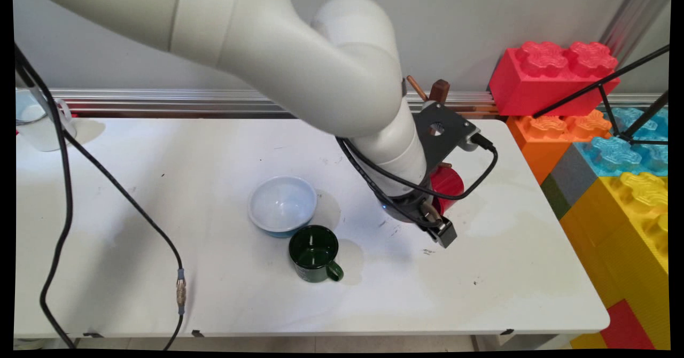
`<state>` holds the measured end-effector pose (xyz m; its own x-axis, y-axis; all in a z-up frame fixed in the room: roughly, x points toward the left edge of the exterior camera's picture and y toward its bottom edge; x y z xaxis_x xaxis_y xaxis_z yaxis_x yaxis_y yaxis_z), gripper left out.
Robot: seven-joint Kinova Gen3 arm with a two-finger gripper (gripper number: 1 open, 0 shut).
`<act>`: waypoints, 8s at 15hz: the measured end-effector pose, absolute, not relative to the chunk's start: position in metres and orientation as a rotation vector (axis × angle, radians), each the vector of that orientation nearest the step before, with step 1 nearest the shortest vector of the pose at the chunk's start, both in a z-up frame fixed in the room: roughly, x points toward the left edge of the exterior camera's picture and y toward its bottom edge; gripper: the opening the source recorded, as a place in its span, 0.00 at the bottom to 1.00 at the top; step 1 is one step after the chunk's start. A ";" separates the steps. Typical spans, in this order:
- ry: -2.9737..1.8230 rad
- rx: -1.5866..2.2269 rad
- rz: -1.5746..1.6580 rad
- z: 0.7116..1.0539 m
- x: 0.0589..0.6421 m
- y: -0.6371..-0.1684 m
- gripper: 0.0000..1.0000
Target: Pick up the red mug from the rack, then place the picked object on the table
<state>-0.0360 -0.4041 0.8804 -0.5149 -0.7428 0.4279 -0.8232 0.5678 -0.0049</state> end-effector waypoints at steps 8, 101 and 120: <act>-2.127 1.272 0.240 0.803 -0.023 -0.427 1.00; -1.531 1.342 -0.252 0.833 0.033 -0.387 0.00; -1.798 1.281 -0.137 0.964 0.081 -0.359 0.00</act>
<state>0.0808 -0.3587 0.9642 -0.0623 -0.8019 0.5942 -0.7028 0.4579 0.5443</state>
